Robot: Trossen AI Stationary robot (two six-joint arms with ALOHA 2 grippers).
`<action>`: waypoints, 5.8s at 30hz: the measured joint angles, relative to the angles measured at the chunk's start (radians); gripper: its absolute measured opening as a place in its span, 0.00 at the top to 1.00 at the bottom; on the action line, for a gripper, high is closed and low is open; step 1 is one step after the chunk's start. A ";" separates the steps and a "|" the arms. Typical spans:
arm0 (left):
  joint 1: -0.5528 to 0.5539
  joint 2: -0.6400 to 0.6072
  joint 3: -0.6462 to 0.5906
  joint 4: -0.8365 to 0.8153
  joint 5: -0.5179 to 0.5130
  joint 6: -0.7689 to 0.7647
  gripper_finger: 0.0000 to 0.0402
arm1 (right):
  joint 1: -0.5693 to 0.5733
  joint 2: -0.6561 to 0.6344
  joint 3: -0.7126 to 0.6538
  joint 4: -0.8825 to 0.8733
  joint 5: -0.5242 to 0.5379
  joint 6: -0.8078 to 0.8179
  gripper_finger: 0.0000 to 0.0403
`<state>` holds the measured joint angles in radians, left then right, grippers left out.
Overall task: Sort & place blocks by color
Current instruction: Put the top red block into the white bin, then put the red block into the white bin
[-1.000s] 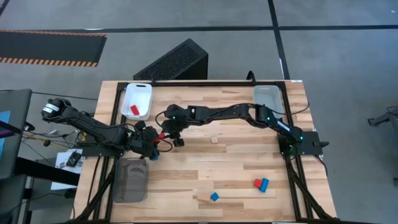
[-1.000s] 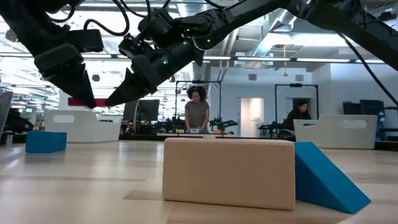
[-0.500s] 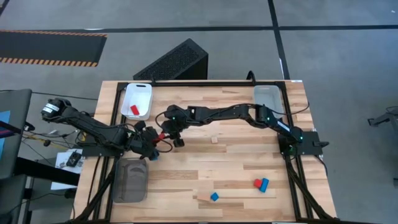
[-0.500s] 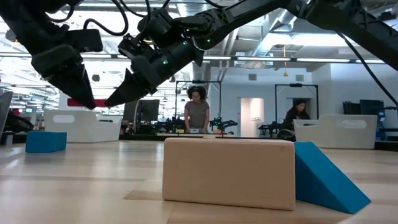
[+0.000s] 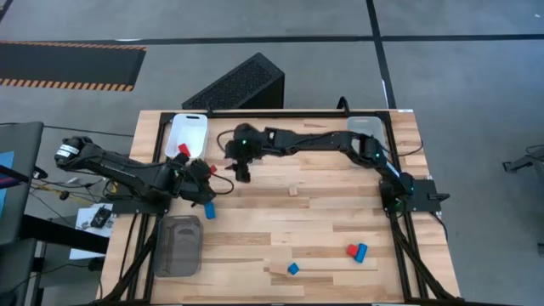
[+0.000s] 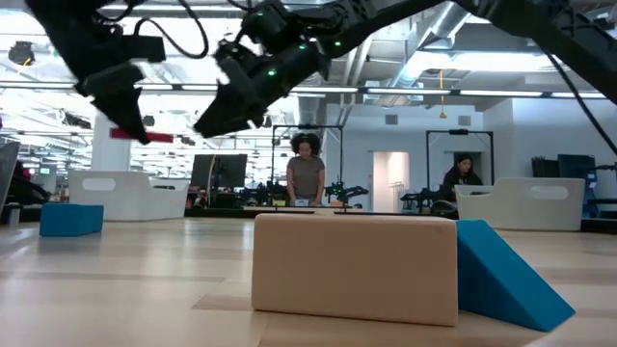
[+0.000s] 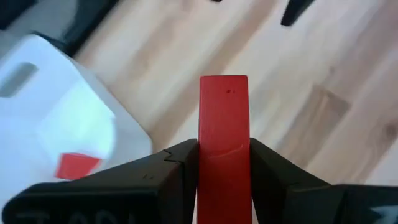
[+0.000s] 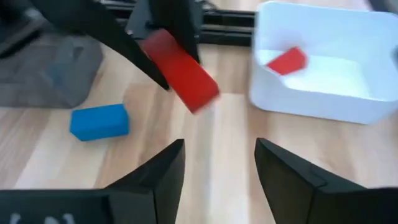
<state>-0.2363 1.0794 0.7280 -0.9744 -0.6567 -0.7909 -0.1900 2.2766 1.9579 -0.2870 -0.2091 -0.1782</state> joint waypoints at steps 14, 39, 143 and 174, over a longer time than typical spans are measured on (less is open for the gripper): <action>0.009 -0.057 0.038 -0.075 -0.177 0.000 0.78 | -0.071 -0.436 -0.682 0.570 -0.075 0.108 0.57; 0.601 -0.236 -0.208 0.201 -0.203 0.088 0.78 | 0.188 -0.604 -0.839 0.370 0.189 0.226 0.66; -0.313 -0.167 -0.461 1.459 -0.256 0.799 0.62 | 0.733 -0.603 -0.945 0.044 0.890 1.078 0.75; -0.220 0.318 -0.408 1.988 0.269 0.848 0.56 | 0.867 -0.603 -0.824 -0.773 0.104 1.368 0.37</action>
<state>-0.4564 1.3970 0.3199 1.0136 -0.3882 0.0566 0.6768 1.6733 1.1339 -1.0602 -0.1051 1.1897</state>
